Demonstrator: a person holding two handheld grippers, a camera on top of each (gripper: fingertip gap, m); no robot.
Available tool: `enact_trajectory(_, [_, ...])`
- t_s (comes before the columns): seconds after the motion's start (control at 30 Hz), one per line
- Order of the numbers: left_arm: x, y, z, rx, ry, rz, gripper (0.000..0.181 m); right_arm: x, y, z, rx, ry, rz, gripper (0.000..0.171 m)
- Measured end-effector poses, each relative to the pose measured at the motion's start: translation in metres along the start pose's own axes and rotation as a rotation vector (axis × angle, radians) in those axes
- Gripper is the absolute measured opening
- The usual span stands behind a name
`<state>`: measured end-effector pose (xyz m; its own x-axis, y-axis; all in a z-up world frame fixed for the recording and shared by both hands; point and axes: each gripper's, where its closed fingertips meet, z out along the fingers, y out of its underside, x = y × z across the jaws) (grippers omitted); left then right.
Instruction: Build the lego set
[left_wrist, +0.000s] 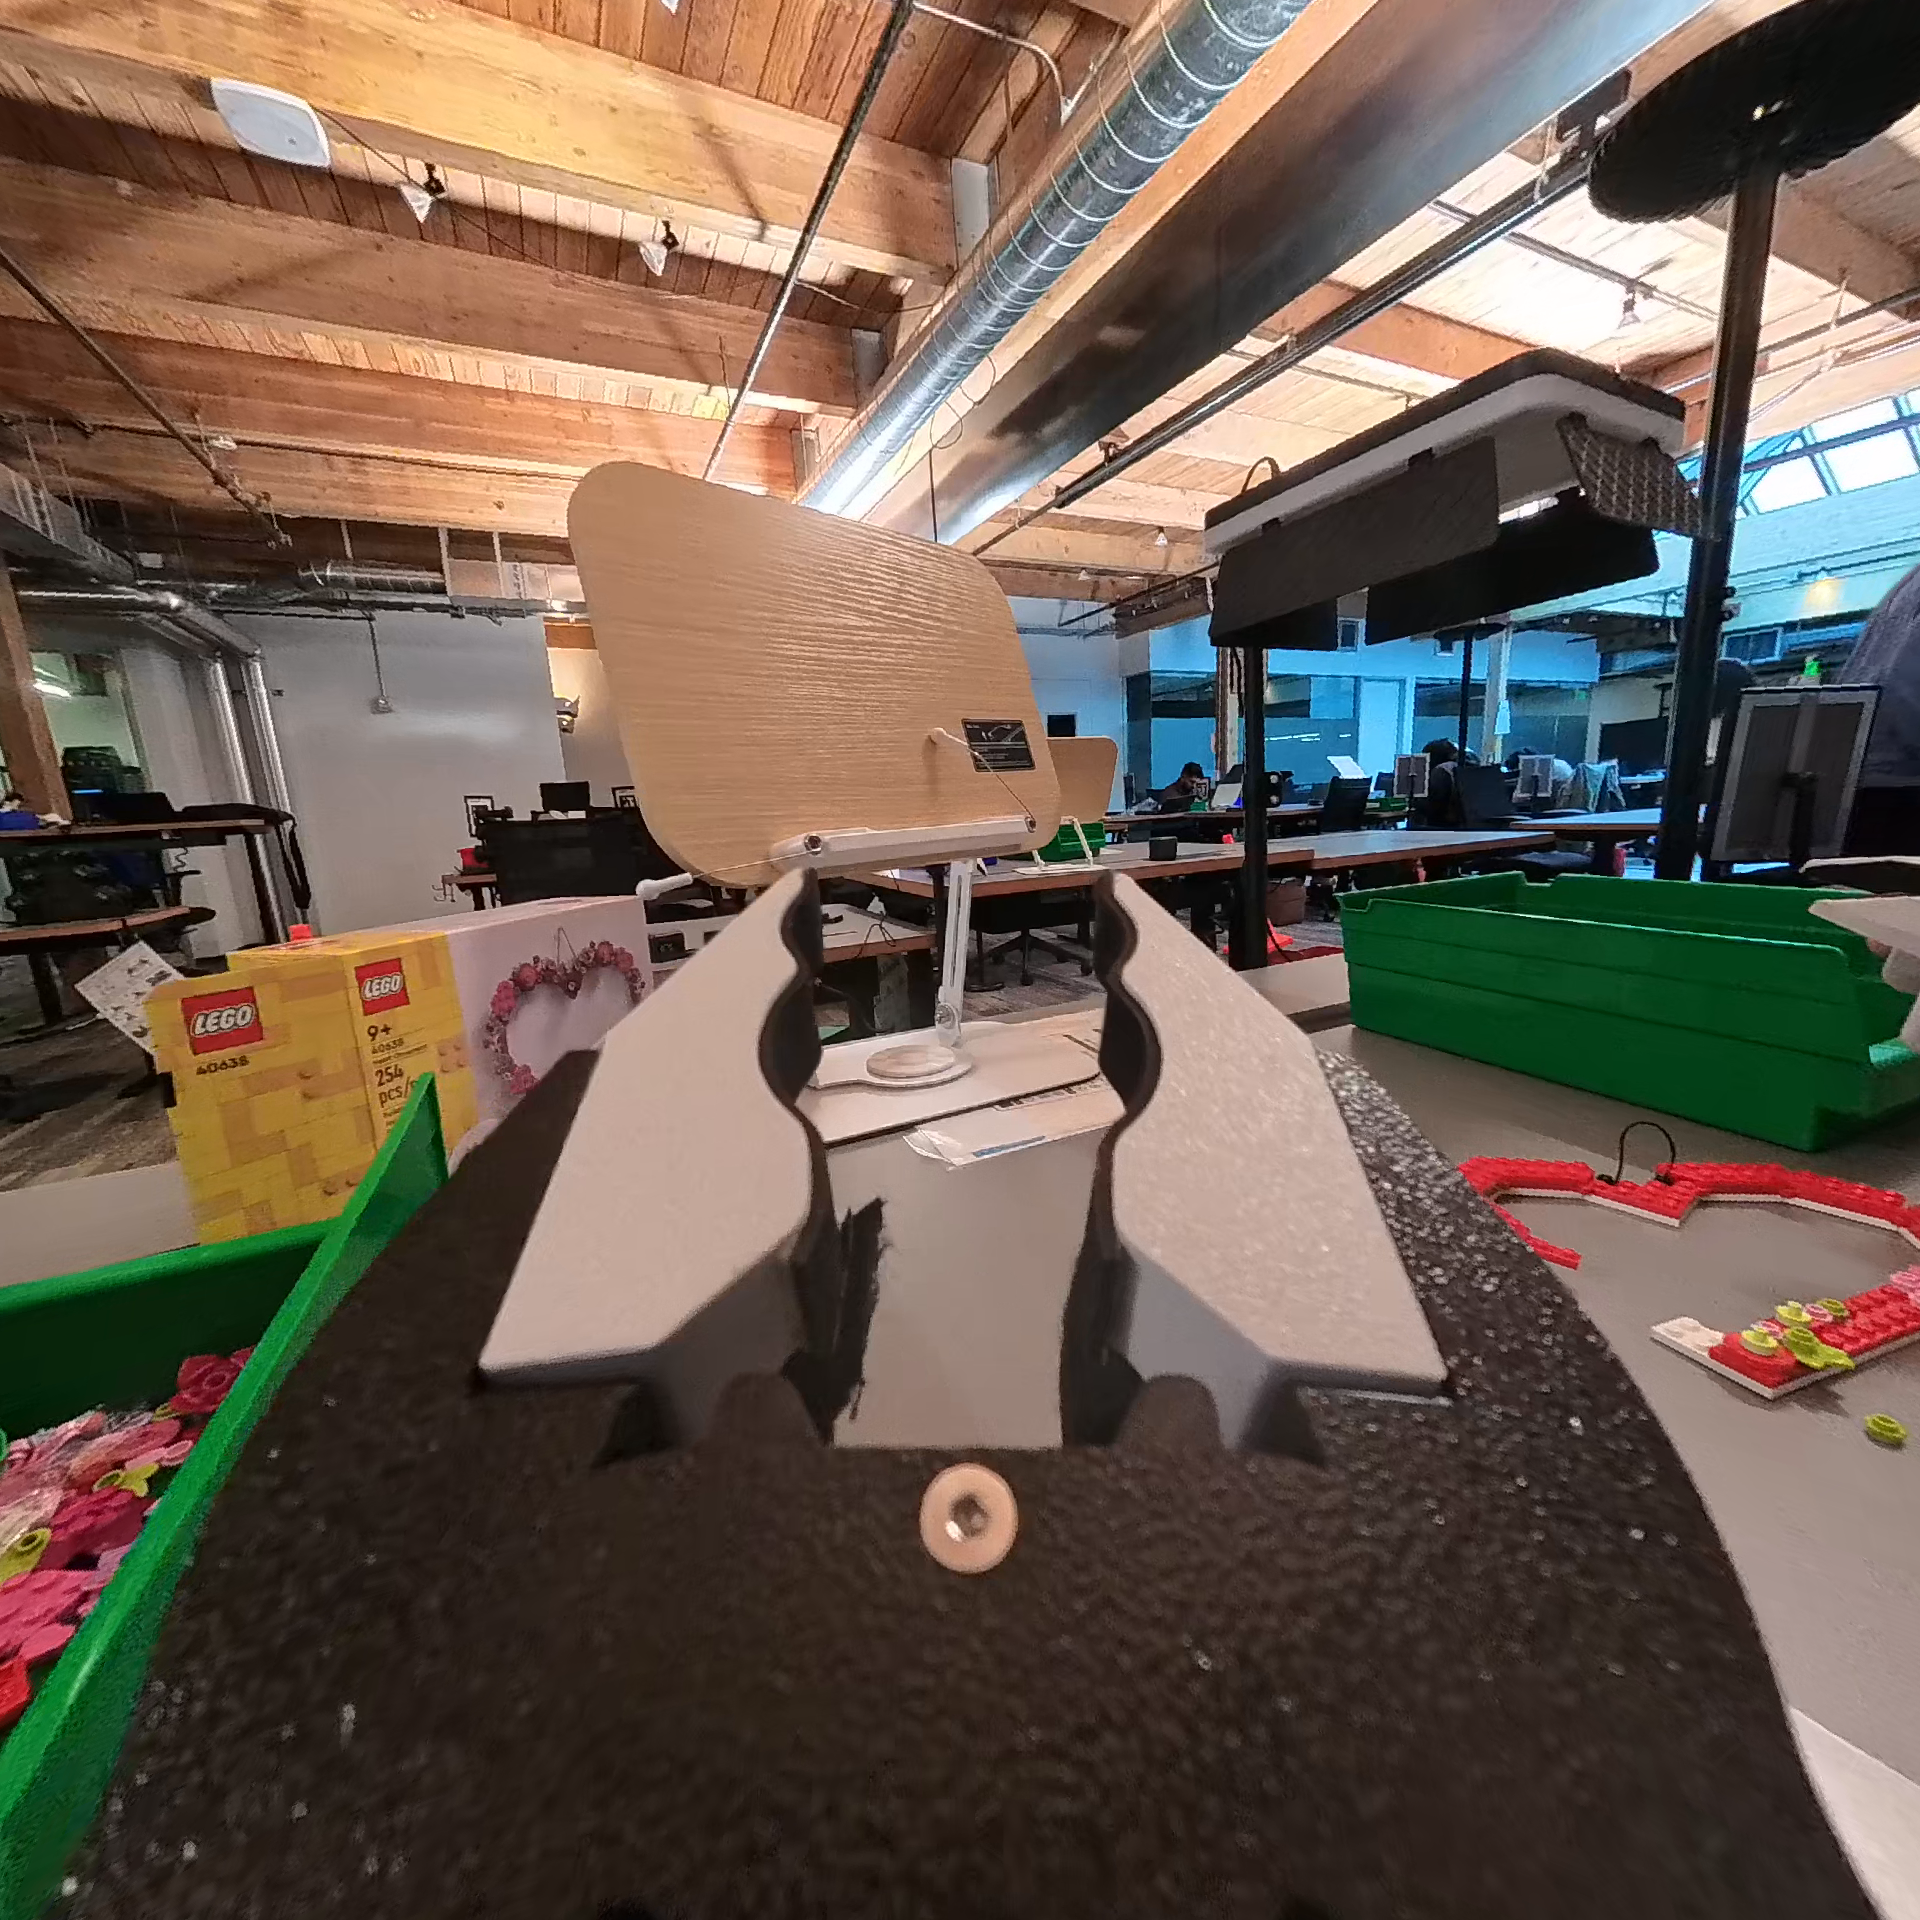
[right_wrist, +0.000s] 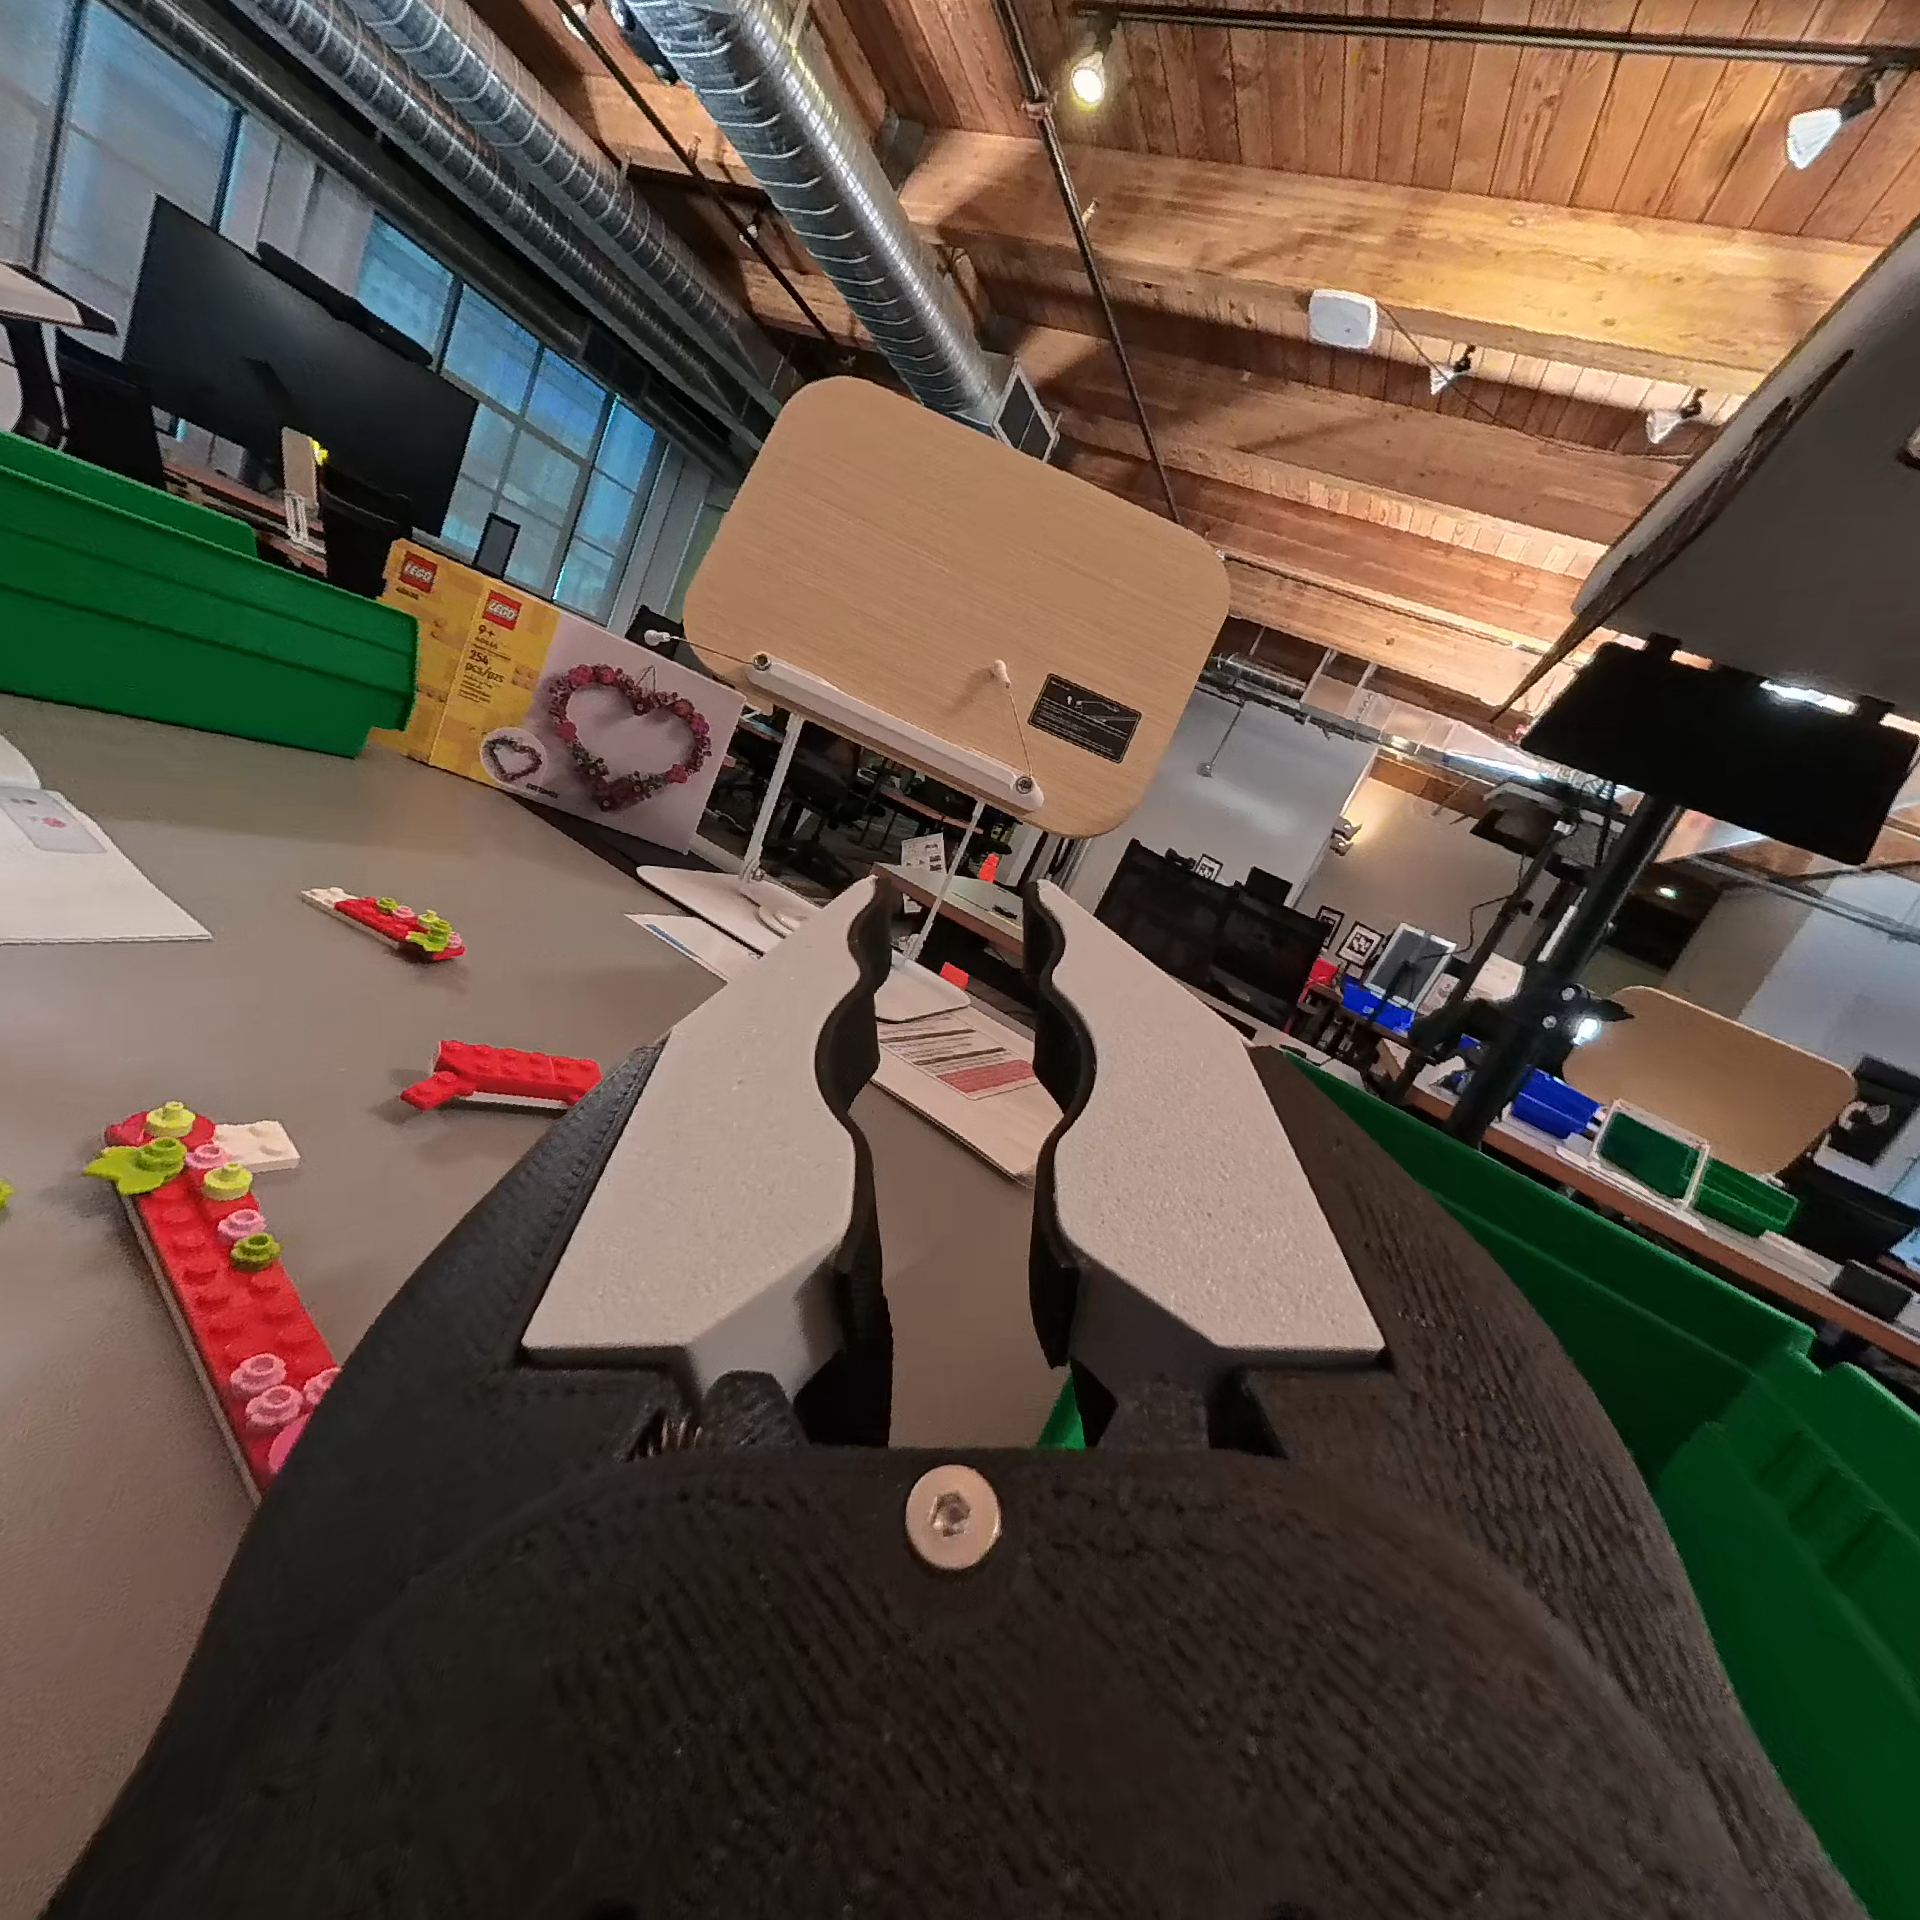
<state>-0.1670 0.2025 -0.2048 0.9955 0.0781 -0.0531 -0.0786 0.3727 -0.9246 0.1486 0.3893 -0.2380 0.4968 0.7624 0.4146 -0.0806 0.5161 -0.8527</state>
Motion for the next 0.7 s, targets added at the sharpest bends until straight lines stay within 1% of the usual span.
enact_trajectory(0.57, [0.0,0.002,0.001,-0.014,0.007,-0.013,0.049,0.005,0.001,-0.001,-0.004,0.015,0.026,0.023])
enact_trajectory(0.7, [0.011,0.01,0.004,-0.07,0.067,-0.007,0.051,0.003,0.002,0.0,-0.004,0.011,0.025,0.023])
